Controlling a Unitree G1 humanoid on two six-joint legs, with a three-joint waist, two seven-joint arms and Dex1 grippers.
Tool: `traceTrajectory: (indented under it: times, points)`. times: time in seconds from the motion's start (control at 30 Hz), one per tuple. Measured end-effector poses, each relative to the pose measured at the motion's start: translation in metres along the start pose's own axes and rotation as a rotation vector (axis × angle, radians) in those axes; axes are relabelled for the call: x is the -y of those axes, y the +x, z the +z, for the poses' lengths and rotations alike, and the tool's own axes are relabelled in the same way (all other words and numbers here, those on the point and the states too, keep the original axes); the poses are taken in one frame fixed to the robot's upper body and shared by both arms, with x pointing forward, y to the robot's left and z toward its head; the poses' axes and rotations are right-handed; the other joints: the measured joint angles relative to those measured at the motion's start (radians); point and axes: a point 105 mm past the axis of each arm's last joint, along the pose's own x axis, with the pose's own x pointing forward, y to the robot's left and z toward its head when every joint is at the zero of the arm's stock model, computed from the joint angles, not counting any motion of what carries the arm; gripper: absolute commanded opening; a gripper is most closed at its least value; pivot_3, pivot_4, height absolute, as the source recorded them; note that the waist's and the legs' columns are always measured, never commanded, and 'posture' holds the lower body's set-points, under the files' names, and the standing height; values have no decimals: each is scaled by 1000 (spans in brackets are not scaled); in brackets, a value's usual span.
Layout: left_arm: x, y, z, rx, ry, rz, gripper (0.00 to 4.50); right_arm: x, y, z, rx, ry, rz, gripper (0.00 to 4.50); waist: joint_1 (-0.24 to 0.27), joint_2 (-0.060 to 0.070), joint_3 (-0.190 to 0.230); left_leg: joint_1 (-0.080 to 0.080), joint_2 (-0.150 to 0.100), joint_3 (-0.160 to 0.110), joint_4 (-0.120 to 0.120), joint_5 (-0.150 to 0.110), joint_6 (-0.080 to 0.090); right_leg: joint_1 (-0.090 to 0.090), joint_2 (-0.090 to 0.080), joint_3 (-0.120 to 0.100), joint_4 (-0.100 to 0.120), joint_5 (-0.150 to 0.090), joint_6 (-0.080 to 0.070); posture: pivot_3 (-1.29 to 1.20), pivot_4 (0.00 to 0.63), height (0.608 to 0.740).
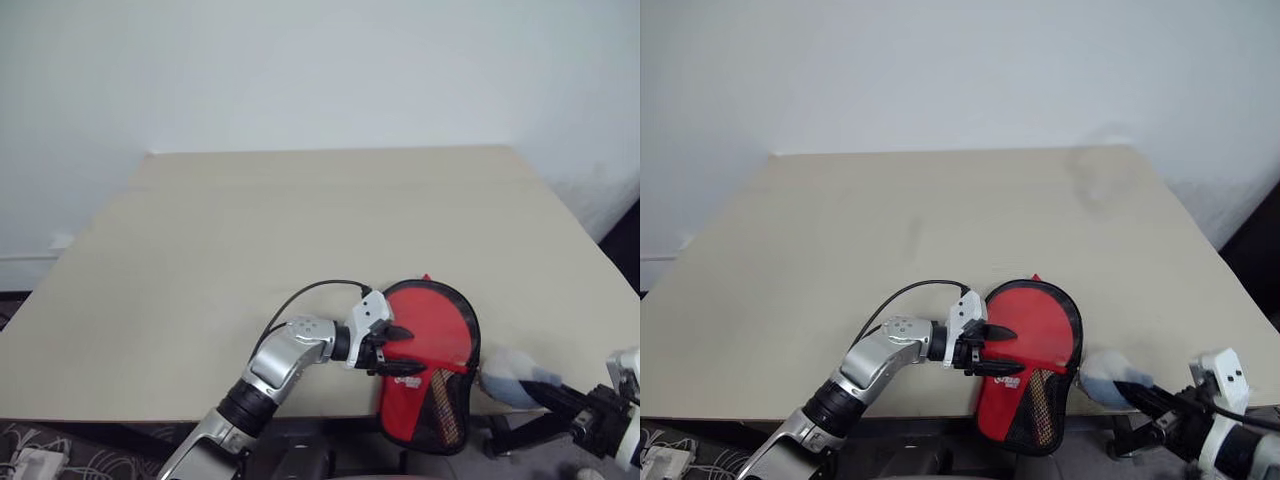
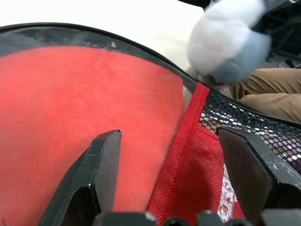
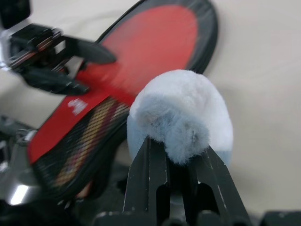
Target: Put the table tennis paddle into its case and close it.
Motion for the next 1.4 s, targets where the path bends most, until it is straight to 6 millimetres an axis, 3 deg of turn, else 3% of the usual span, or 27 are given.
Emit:
traceTrajectory:
  times: [0.13,0.4,0.87,1.07,1.27,1.4]
  points:
    - [0,0,0,-4,-2,-11,3431,-18,-5,-7,-3,10,20,3,2,0,0,-1,0,0,0,-1,0,0,0,0,-1,0,0,0,0,740]
    - [0,1,0,-9,-8,-16,3431,-31,-3,-18,-13,38,23,3,1,-1,-1,-1,2,1,1,-2,-1,0,-1,-1,-2,0,0,0,0,740]
    - [0,2,1,-10,-16,-25,3431,-37,-37,-54,-126,22,72,3,0,1,-3,-10,10,1,4,-4,-1,0,-2,-15,-10,-1,0,0,0,740]
    - [-1,3,1,-11,-16,-27,3431,-18,-37,-42,-51,-15,29,3,1,1,-4,-11,10,2,4,-4,-1,0,-2,-16,-12,0,0,0,0,740]
    - [-2,3,1,-12,-20,-23,3431,5,-16,-24,47,12,-64,3,1,2,-5,-11,11,2,6,-4,-1,1,-2,-18,-11,0,0,0,0,740]
    - [-3,2,2,-9,-20,-17,3431,8,-7,-12,121,33,-76,3,0,2,-5,-11,11,2,7,-4,-1,1,-2,-18,-11,0,0,0,0,740]
